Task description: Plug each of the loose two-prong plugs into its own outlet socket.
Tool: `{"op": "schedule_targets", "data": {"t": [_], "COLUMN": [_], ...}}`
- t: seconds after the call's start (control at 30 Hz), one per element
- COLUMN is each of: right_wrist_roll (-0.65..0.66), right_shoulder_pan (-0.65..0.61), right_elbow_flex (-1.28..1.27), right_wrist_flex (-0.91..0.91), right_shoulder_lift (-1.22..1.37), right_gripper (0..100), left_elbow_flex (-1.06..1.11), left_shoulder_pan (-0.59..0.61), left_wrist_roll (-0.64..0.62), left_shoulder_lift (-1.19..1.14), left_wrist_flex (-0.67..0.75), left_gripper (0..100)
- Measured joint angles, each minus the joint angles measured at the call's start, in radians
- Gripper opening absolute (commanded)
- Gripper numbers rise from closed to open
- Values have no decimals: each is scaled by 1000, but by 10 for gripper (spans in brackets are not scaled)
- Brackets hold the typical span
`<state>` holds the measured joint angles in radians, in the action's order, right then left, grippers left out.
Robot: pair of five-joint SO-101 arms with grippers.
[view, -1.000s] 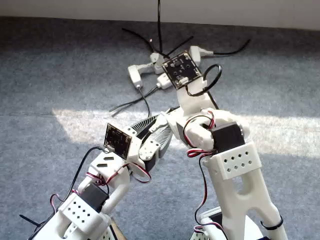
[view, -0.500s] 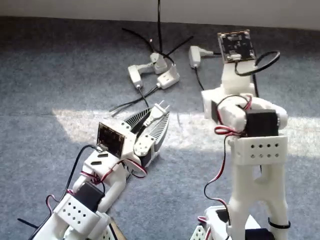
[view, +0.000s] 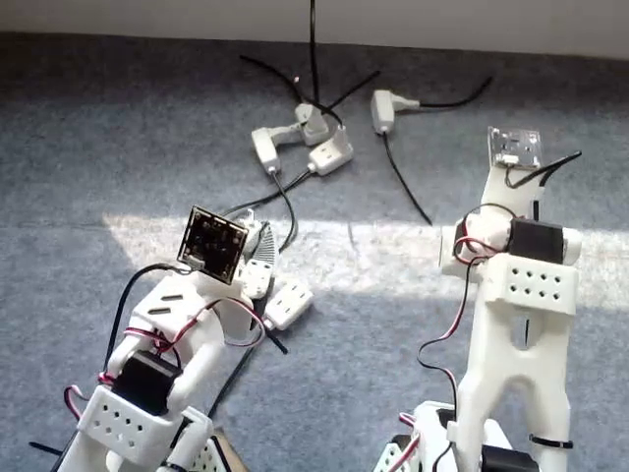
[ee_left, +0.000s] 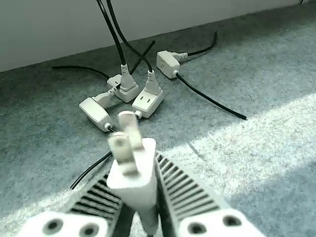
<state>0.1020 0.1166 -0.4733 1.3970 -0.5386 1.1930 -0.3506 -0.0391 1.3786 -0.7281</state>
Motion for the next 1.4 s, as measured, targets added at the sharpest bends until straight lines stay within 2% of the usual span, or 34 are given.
{"op": "schedule_targets", "data": {"t": [0.17, 0.4, 0.53, 0.77, 0.9, 1.13, 1.4], "right_wrist_roll": [0, 3, 63, 132, 137, 137, 137], "right_shoulder_pan": [9, 83, 149, 215, 216, 216, 213], "right_elbow_flex": [-9, 15, 38, 38, 38, 38, 38], "right_wrist_flex": [-8, -8, -8, -8, -8, -14, -14], "right_shoulder_lift": [0, 0, 0, 0, 0, 0, 0], "right_gripper": [245, 245, 245, 245, 245, 245, 245], "left_elbow_flex": [0, 121, 221, 364, 402, 407, 413], "left_shoulder_pan": [-31, -264, -381, -388, -388, -393, -400], "left_wrist_roll": [14, 17, 20, 20, 97, 141, 143], "left_shoulder_lift": [0, 0, 0, 0, 2, 2, 2], "left_wrist_flex": [-6, 83, 140, 152, 153, 155, 155], "left_gripper": [9, 9, 13, 14, 17, 214, 225]}}
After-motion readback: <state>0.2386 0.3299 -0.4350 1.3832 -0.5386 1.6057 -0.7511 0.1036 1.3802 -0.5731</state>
